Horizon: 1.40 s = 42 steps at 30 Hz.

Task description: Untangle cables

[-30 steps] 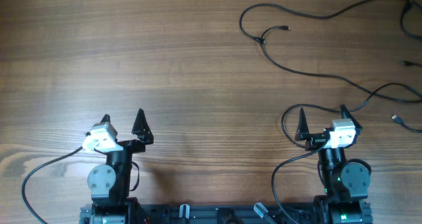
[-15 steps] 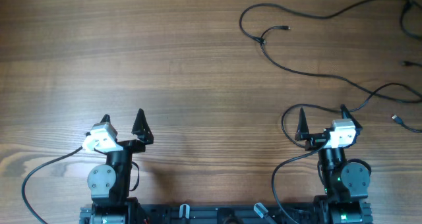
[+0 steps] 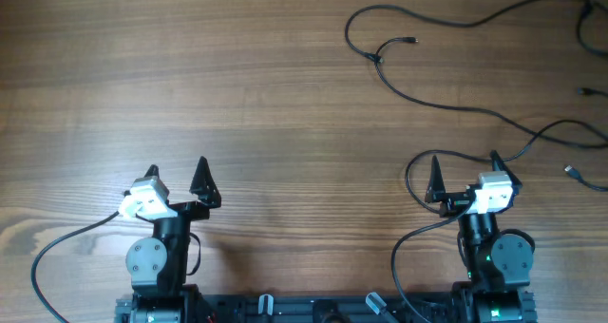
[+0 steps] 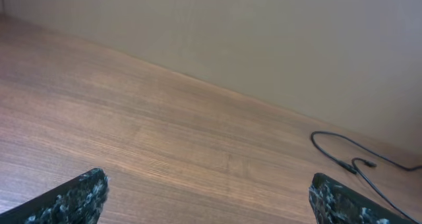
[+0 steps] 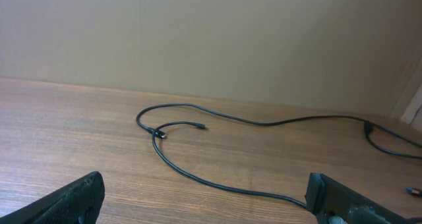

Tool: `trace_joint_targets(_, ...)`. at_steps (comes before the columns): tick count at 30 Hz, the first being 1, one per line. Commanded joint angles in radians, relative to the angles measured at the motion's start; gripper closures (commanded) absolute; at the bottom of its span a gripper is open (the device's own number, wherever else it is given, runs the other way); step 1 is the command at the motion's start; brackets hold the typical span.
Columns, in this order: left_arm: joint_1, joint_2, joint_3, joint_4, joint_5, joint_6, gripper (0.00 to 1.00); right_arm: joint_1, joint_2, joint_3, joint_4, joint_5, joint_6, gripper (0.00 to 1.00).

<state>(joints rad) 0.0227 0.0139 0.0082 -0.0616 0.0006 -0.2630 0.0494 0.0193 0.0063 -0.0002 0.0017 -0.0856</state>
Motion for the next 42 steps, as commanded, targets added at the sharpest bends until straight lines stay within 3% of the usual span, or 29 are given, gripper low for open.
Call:
trace_joint_targets(1,0.003,-0.008,-0.002,0.068,0.072,0.021,0.00,-0.005,-0.016,-0.001,0.008,0.019,0.014,0.00)
trace_joint_targets(5,0.002,-0.007,-0.002,-0.011,0.102,0.021,0.00,-0.005,-0.016,-0.001,0.008,0.019,0.014,0.00)
trace_joint_targets(42,-0.005,-0.006,-0.002,-0.008,0.099,0.032,0.00,-0.005,-0.016,-0.001,0.008,0.019,0.014,0.00)
